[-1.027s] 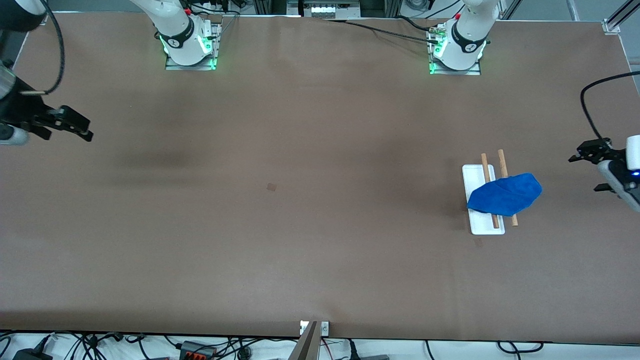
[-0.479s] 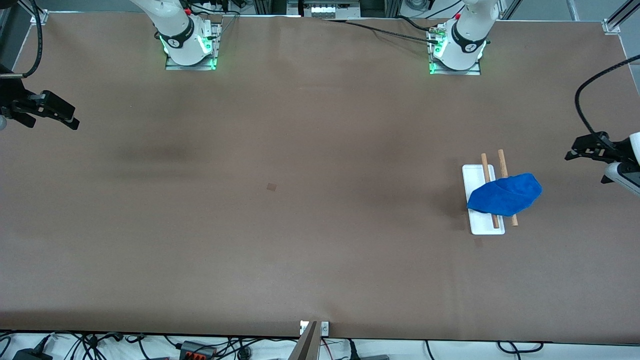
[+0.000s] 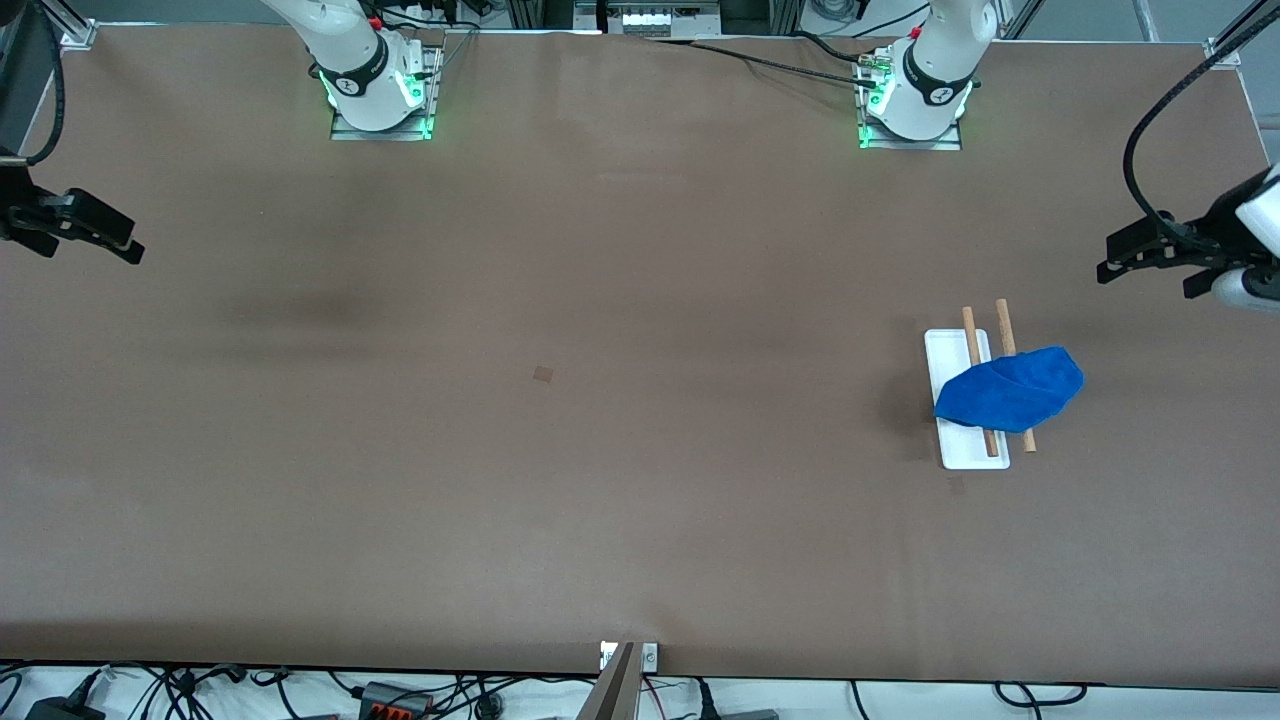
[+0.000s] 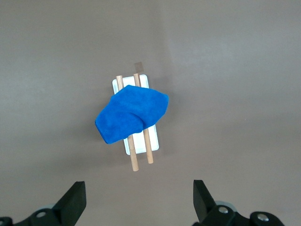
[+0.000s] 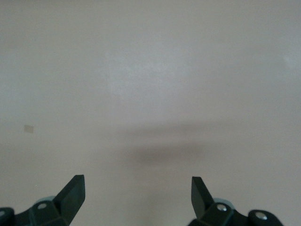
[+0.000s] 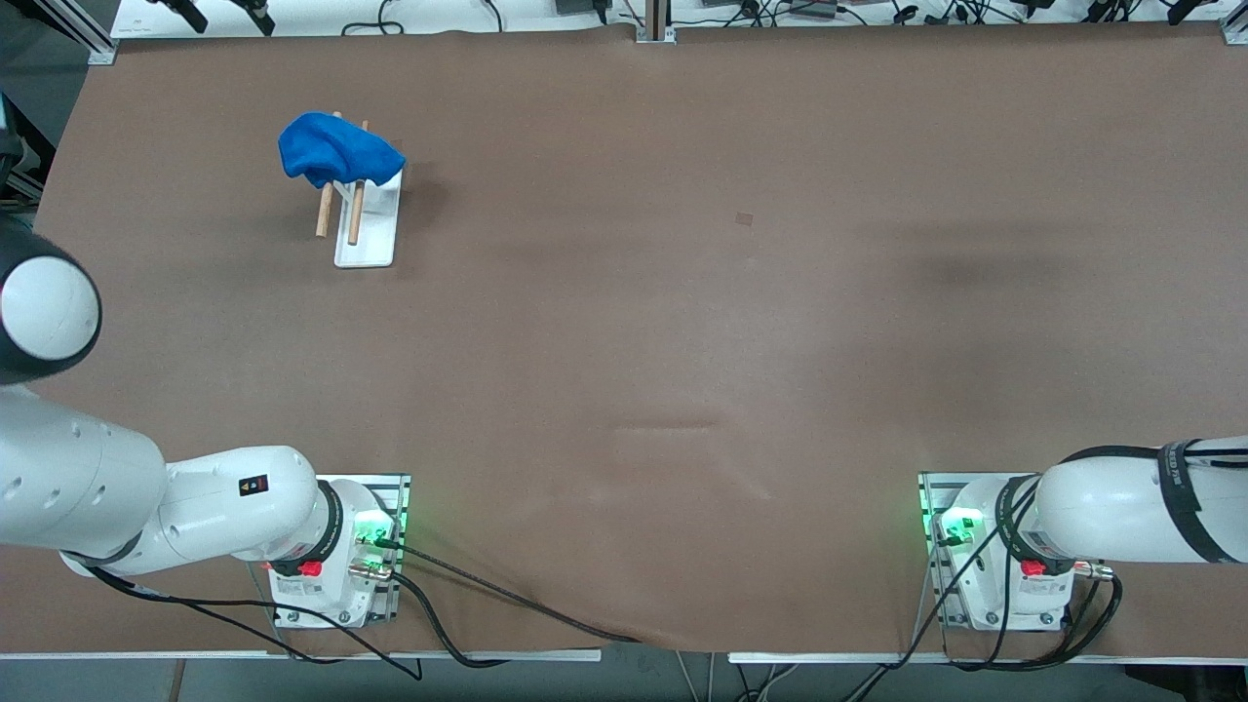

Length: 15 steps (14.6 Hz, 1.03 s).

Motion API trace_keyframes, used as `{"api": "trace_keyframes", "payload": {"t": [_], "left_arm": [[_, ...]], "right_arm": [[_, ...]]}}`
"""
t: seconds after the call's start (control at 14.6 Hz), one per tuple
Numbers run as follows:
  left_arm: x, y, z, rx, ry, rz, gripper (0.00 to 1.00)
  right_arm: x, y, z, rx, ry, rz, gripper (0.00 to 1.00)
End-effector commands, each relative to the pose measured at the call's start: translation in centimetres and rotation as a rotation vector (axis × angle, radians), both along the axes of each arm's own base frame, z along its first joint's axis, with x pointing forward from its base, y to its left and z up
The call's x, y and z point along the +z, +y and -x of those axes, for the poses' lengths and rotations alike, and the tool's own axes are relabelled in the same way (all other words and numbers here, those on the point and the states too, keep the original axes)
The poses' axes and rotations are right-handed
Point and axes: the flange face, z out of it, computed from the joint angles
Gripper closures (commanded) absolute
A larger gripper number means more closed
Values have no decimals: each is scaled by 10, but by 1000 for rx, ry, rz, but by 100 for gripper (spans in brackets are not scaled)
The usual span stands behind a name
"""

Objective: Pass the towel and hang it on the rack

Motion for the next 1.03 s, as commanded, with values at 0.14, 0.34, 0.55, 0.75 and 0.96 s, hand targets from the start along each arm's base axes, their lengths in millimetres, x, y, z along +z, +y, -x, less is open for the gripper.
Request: {"api": "trace_keyframes", "payload": {"t": [0.14, 0.34, 0.55, 0.75, 0.96], "left_arm": [[6, 6, 28, 57, -19, 1, 0], [9, 12, 37, 67, 17, -2, 0], [16, 13, 39, 83, 26, -7, 0], [16, 7, 39, 77, 29, -10, 0], [17, 6, 39, 84, 27, -12, 0]], "right_arm": [[5, 4, -1, 16, -4, 5, 0], [4, 6, -2, 24, -2, 10, 0], [4, 8, -2, 27, -2, 13, 0], [5, 8, 0, 27, -1, 13, 0], [3, 8, -1, 29, 3, 13, 0]]}}
